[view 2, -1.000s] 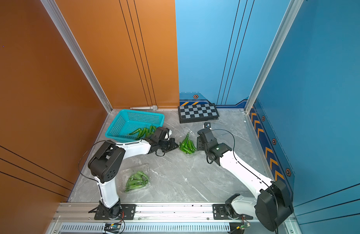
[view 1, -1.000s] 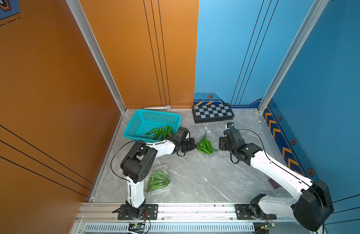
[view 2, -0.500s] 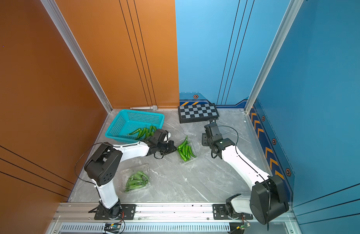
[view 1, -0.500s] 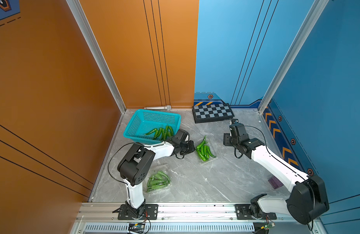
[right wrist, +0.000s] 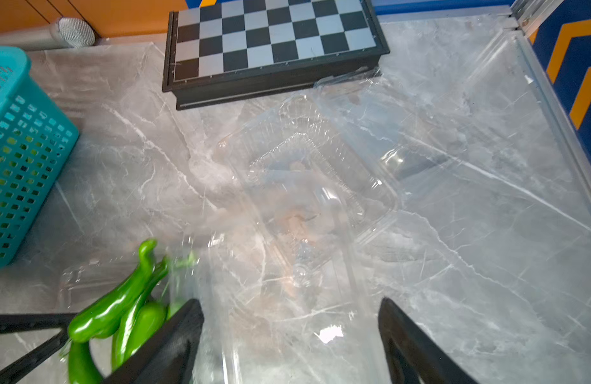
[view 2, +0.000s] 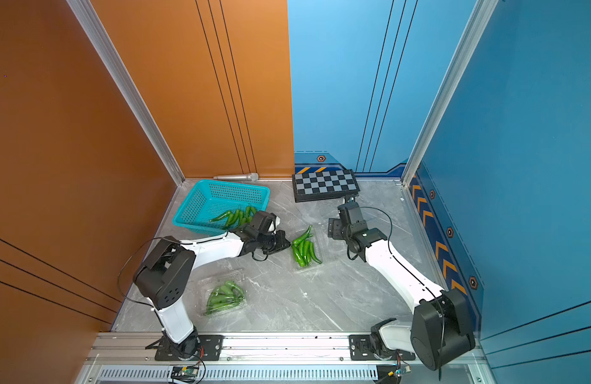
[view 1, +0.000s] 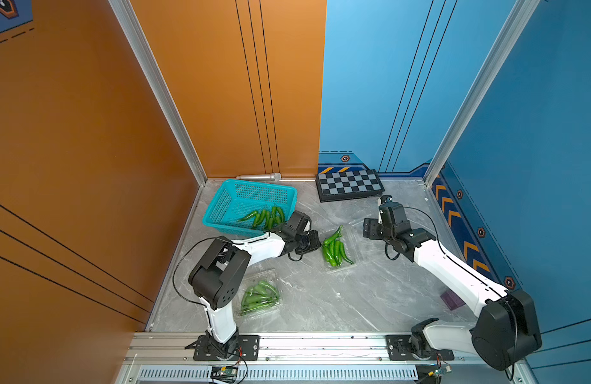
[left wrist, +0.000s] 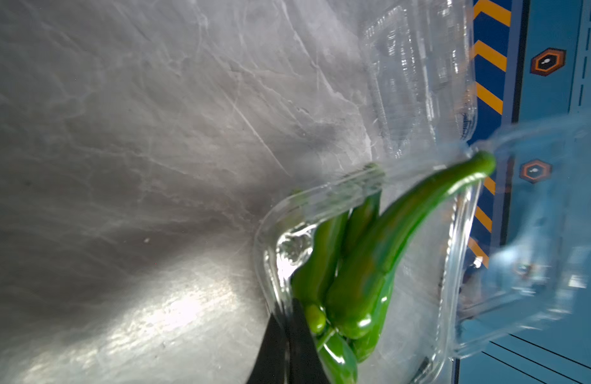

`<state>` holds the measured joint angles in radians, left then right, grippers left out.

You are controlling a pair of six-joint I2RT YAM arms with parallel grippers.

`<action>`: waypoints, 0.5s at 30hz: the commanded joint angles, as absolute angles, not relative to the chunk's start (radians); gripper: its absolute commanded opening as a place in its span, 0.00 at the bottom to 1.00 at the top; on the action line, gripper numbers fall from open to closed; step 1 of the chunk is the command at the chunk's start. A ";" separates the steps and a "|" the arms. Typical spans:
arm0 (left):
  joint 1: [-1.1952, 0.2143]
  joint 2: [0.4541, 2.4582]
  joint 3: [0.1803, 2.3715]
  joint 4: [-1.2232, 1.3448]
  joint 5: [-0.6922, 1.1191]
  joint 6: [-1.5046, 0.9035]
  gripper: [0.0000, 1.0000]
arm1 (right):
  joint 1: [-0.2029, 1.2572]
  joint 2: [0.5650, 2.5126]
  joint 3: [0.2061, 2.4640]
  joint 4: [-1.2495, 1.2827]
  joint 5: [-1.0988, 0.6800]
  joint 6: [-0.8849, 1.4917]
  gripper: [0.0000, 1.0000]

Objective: Take small green peppers out of containers
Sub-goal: Open the packing box at the center of the board.

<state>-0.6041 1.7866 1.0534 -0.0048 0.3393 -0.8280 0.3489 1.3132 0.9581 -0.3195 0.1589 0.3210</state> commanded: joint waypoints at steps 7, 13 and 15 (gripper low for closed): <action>-0.621 1.772 1.092 -0.043 0.326 -0.798 0.20 | 0.326 1.313 0.971 -0.269 0.064 0.317 0.90; -0.619 1.784 1.103 -0.048 0.336 -0.795 0.32 | 0.369 1.357 0.968 -0.268 -0.009 0.305 0.83; -0.620 1.767 1.097 -0.047 0.327 -0.795 0.36 | 0.381 1.378 0.968 -0.273 -0.063 0.328 0.75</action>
